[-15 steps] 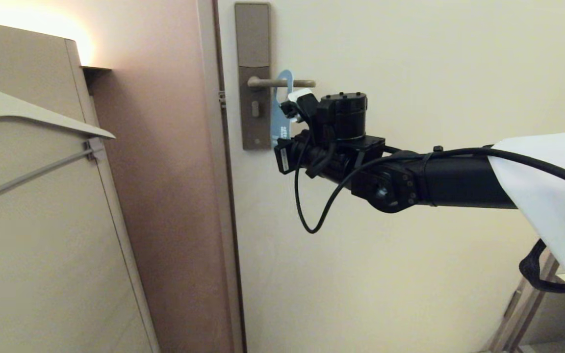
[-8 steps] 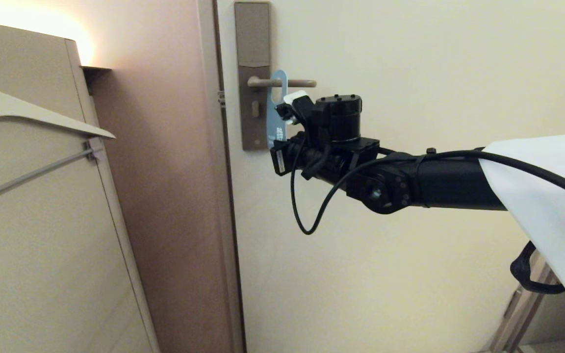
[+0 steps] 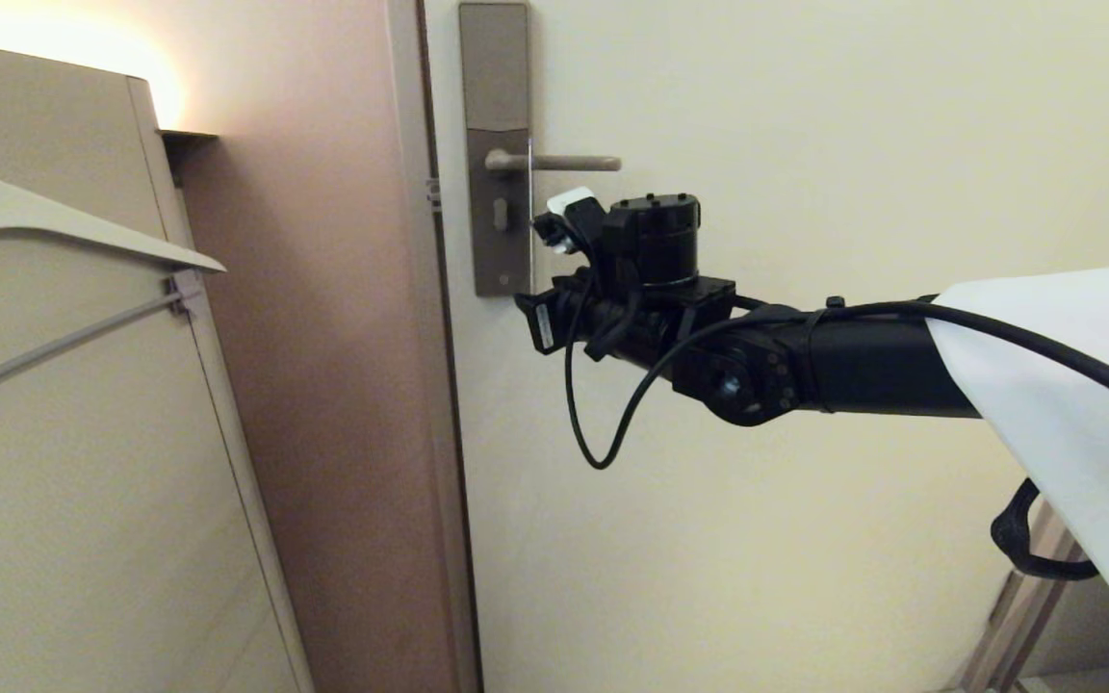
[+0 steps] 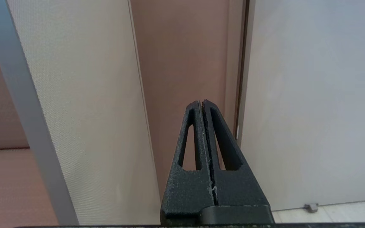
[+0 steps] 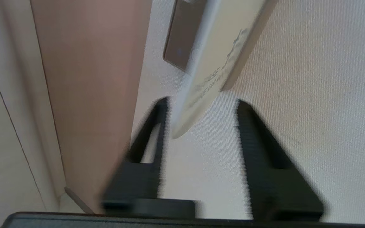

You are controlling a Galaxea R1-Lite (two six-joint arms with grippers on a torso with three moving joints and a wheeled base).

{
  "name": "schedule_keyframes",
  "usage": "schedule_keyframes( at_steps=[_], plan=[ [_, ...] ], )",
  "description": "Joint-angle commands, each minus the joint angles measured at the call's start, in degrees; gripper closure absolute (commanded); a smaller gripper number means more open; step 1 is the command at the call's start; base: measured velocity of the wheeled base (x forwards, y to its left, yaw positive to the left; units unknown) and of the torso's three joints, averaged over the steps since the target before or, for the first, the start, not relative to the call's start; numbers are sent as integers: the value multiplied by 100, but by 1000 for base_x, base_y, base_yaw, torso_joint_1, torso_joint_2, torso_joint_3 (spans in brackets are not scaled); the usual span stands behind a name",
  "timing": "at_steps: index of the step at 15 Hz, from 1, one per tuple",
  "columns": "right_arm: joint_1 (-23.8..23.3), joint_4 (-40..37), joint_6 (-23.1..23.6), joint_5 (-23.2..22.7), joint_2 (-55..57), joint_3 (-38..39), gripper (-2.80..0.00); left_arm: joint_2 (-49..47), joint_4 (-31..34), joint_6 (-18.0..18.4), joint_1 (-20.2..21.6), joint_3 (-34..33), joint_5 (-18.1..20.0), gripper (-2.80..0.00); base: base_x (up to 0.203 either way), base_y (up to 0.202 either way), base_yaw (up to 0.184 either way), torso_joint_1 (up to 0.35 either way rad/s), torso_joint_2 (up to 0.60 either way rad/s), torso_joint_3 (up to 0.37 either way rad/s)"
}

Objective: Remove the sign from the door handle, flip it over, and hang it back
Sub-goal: Hang the sign back with the other side facing out

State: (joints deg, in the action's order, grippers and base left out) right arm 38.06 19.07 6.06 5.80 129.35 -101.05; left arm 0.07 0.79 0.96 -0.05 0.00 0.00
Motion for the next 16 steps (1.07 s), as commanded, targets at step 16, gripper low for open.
schedule_keyframes(
  at_steps=[16],
  plan=[
    [-194,26,-87,9,-833,358,-280,-7,9,0,-3,0,0,0,0,0,0,0,0,0]
  ],
)
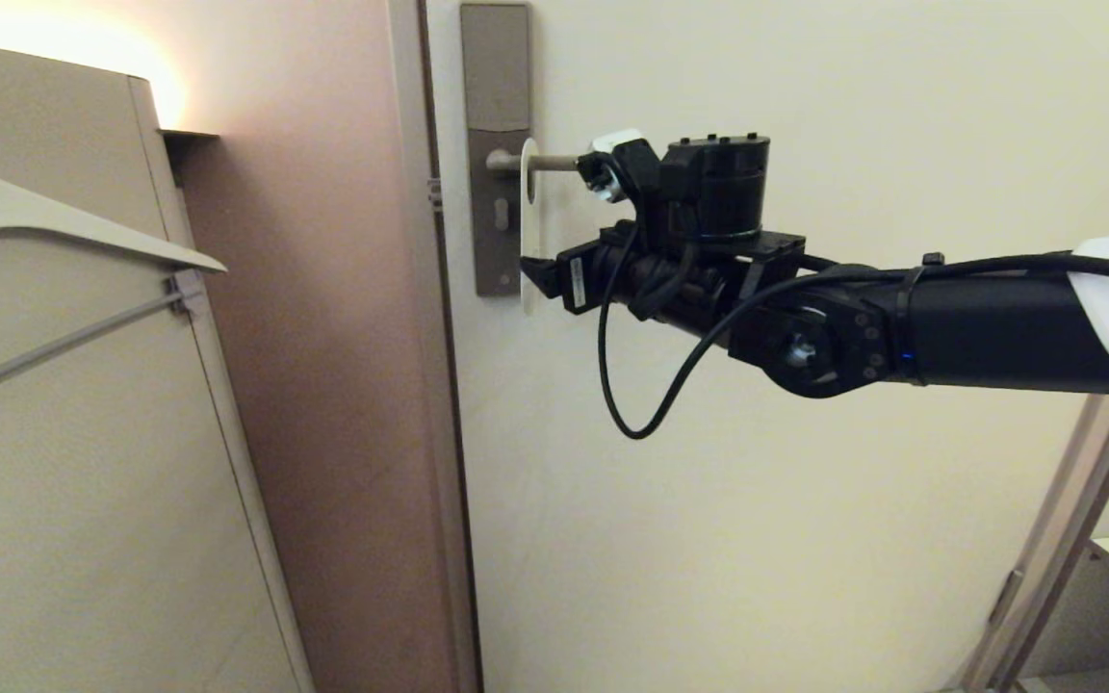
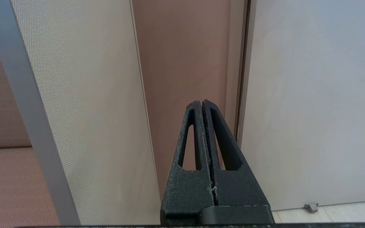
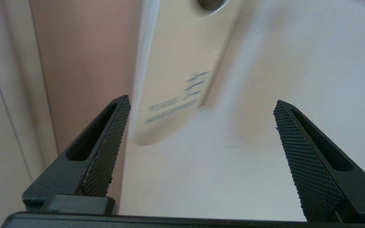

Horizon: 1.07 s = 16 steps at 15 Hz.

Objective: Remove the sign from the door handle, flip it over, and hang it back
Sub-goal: Hang the sign back with the other side facing out

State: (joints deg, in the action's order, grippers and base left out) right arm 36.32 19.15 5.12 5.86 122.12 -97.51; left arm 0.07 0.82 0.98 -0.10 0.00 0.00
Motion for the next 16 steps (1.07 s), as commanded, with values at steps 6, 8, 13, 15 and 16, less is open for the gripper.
schedule_keyframes(
  at_steps=[6,8,13,15,16],
  plan=[
    [-29,293,7,11,44,4,-280,-7,2,-1,1,0,0,0,0,0,0,0,0,0],
    [-29,378,7,11,103,-13,-280,-7,-3,-1,1,0,0,0,0,0,0,0,0,0],
    [-35,592,15,12,203,8,0,-7,1,-1,1,0,0,0,0,0,0,0,0,0],
    [-38,616,24,20,207,57,0,-7,-3,-1,1,0,0,0,0,0,0,0,0,0],
    [-38,616,24,27,207,56,0,-7,5,-1,1,0,0,0,0,0,0,0,0,0]
  ],
)
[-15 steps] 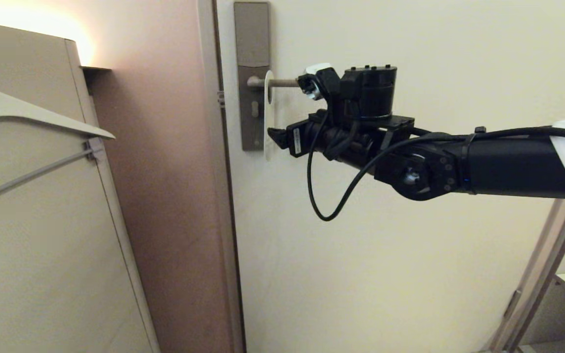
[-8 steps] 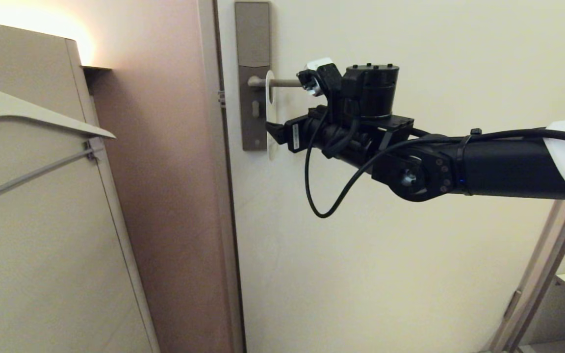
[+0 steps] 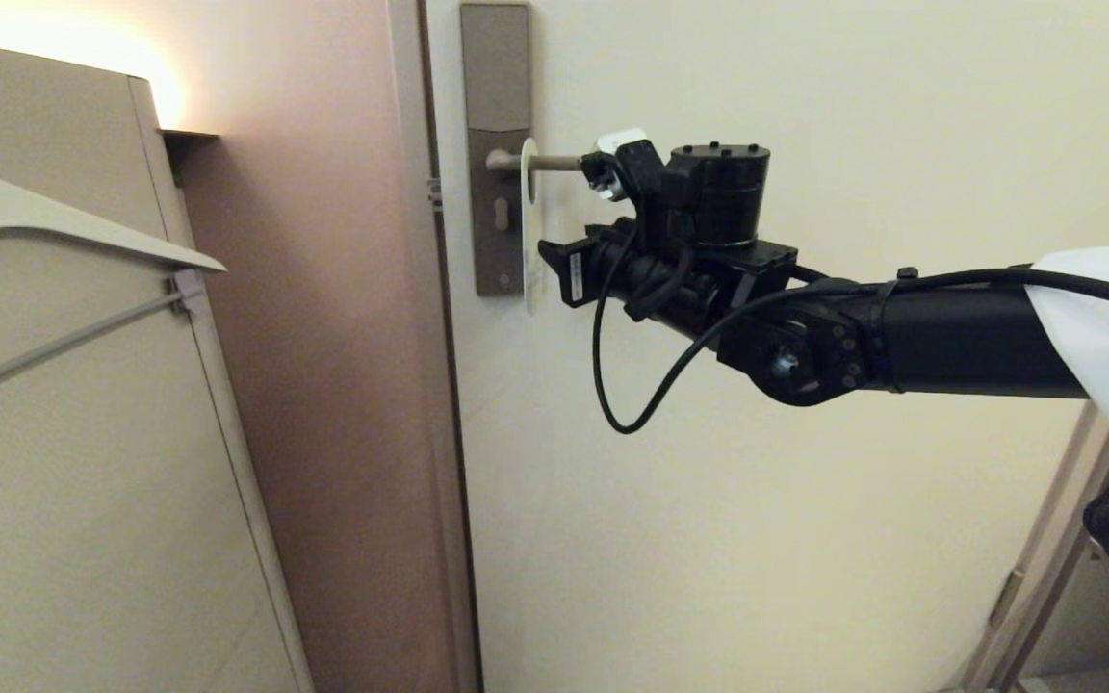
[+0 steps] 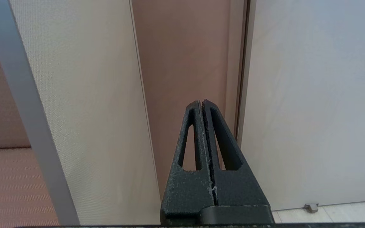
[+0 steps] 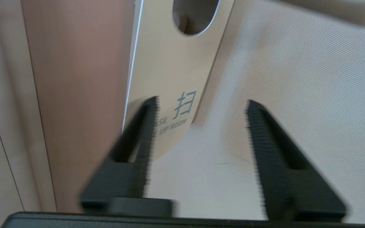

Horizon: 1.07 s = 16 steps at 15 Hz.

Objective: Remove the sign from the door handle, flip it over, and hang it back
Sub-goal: Hang the sign back with the other side facing out

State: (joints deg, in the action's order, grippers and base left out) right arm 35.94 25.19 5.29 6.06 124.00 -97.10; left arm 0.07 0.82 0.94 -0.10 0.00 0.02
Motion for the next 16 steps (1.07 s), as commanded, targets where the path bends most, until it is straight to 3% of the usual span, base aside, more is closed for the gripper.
schedule_keyframes(
  at_steps=[1,9,16],
  plan=[
    [1,13,7,1,19,-2,0,-7,6,3,1,0,-2,0,0,0,0,0,0,0],
    [70,672,25,1,283,-149,0,-7,-2,3,-1,0,-2,0,0,0,0,0,0,0],
    [502,1098,33,1,662,-732,0,-7,-3,3,1,0,-2,0,0,0,0,0,0,0]
  ],
)
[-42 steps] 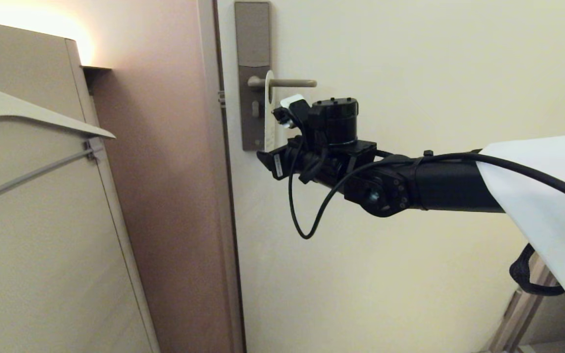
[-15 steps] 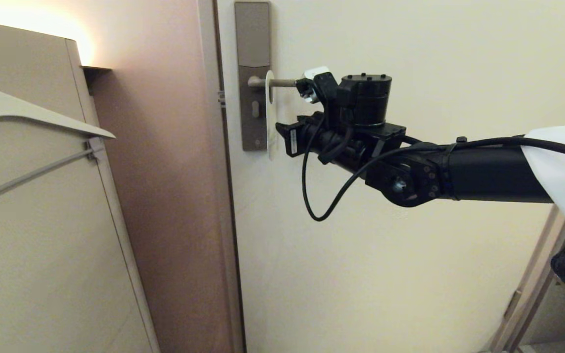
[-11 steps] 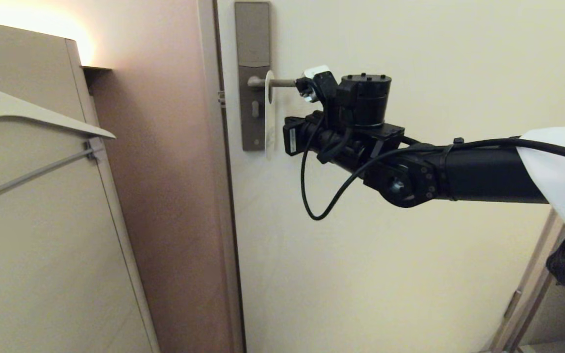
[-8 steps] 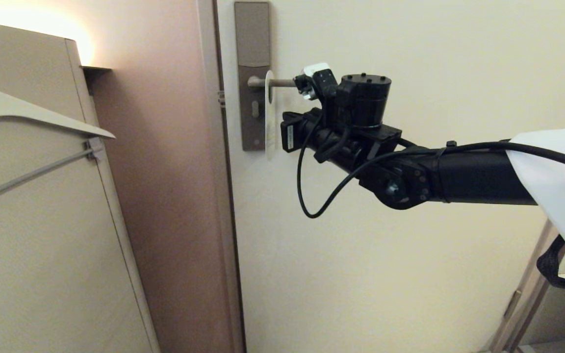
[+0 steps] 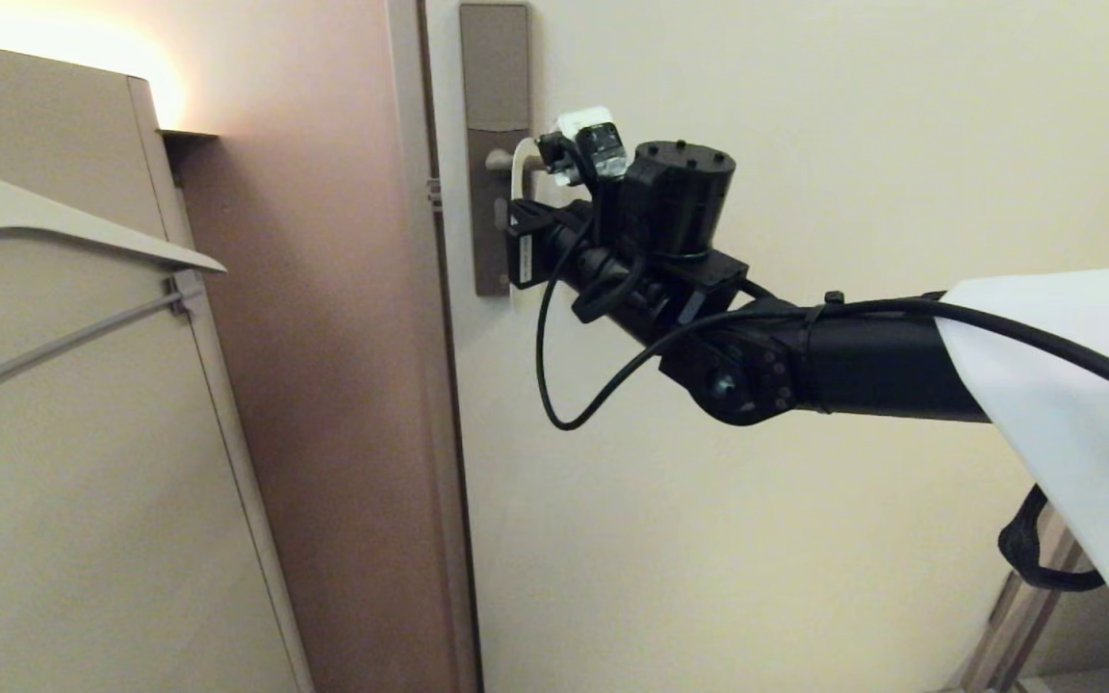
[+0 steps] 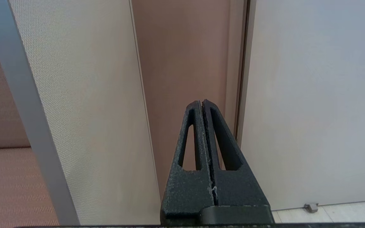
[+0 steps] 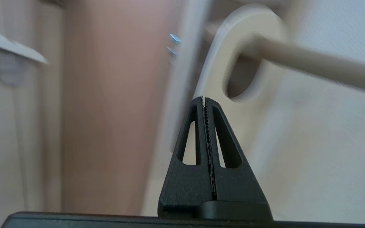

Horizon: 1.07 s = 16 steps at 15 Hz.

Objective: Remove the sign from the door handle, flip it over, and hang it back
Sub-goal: Hang the sign back with the other side facing out

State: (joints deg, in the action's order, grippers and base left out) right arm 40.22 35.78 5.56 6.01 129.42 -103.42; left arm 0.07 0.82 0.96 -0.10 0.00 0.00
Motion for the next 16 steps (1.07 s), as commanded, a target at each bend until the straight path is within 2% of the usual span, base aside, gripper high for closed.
schedule_keyframes(
  at_steps=[1,7,9,13,16],
  plan=[
    [143,115,6,5,182,-186,0,-7,5,1,1,0,0,0,0,0,0,0,0,0],
    [422,584,23,23,470,-232,0,-7,-3,1,0,0,0,0,0,0,0,0,0,0],
    [416,700,10,162,387,-231,0,-7,3,1,-1,0,0,0,0,0,0,0,0,0],
    [185,668,15,245,-74,-195,0,-7,-3,1,1,0,0,0,0,0,0,0,0,0],
    [-3,581,15,252,-375,146,0,-7,-3,1,1,0,0,0,0,0,0,0,0,0]
  ],
)
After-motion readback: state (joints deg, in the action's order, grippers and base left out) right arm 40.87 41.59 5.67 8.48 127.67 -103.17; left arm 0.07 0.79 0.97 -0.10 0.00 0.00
